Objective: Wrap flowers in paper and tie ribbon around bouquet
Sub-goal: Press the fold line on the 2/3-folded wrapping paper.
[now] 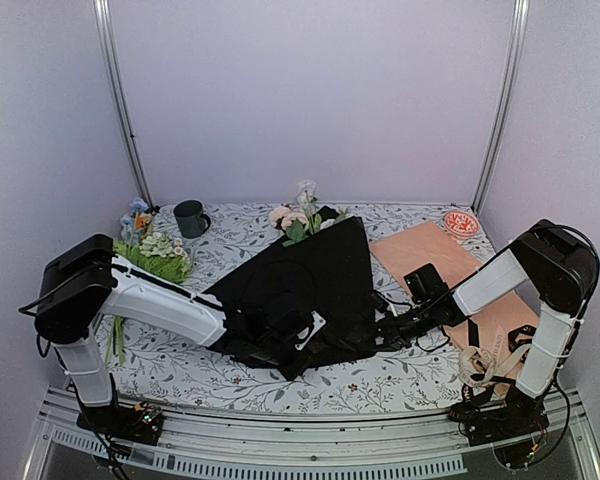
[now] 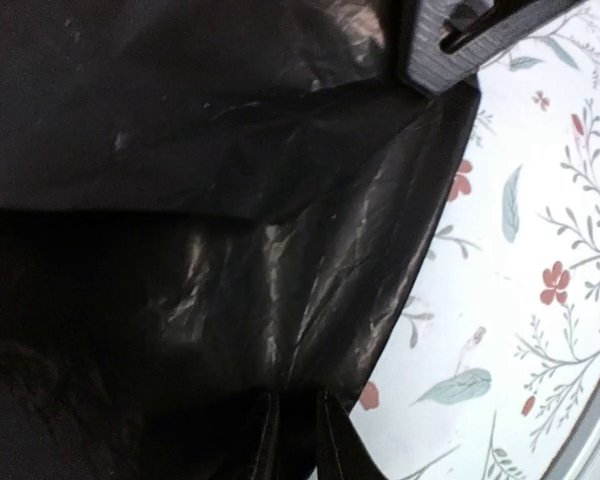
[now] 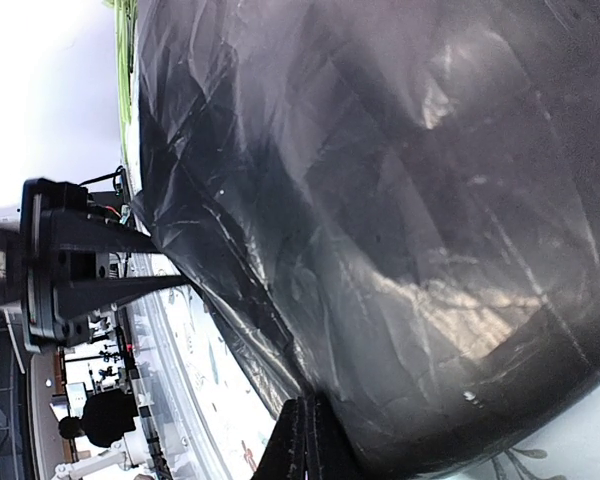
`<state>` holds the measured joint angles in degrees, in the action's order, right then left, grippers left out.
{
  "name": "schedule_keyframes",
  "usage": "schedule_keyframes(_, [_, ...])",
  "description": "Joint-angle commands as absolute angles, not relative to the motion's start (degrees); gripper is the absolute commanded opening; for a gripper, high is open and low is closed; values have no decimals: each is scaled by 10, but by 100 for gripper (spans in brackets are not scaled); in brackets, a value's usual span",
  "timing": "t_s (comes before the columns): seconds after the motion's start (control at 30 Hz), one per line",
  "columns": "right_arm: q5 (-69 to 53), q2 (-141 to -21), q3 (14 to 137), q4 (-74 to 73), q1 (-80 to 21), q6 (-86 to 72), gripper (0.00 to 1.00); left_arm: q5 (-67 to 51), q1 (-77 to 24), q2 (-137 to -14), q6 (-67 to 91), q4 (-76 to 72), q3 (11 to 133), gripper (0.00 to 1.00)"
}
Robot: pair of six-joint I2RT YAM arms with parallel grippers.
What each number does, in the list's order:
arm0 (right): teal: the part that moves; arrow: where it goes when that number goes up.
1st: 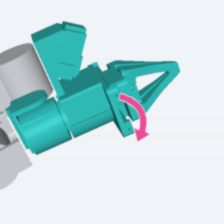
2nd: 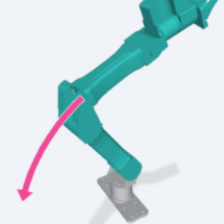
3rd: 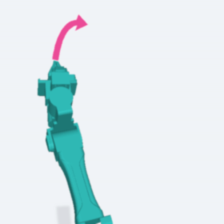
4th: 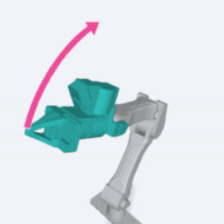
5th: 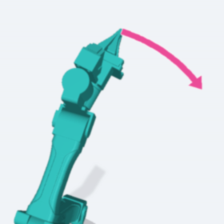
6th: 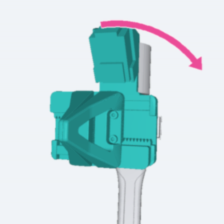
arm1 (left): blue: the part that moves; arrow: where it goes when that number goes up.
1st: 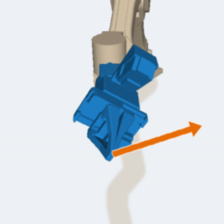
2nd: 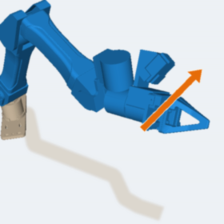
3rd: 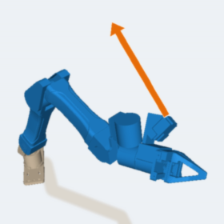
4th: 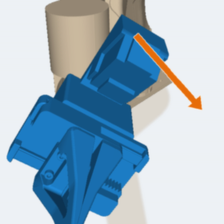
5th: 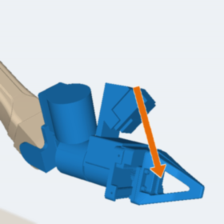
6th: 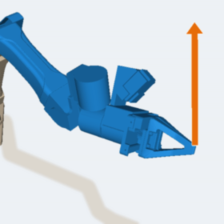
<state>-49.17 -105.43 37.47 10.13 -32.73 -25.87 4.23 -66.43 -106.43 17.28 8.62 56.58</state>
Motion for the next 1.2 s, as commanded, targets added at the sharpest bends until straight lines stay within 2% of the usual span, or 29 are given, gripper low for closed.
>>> schedule_keyframes(0.0, [-409, -1070, 352, 24, -330, -245, 0, 30, -644, -1066, 263, 226, 500, 15])
schedule_keyframes(0.4, [-410, -1069, 356, 16, -330, -238, 0, -24, -656, -998, 404, 257, 391, 13])
schedule_keyframes(0.67, [-411, -1067, 357, 12, -329, -234, 0, -9, -664, -982, 488, 376, 375, 11])
schedule_keyframes(0.87, [-412, -1068, 357, 10, -330, -231, 0, -13, -664, -939, 530, 399, 335, 11])
schedule_keyframes(1.1, [-409, -1071, 361, 2, -330, -225, 0, 21, -659, -899, 531, 436, 366, 11])
schedule_keyframes(1.17, [-408, -1070, 362, 2, -330, -223, 0, 27, -646, -881, 508, 424, 388, 15])
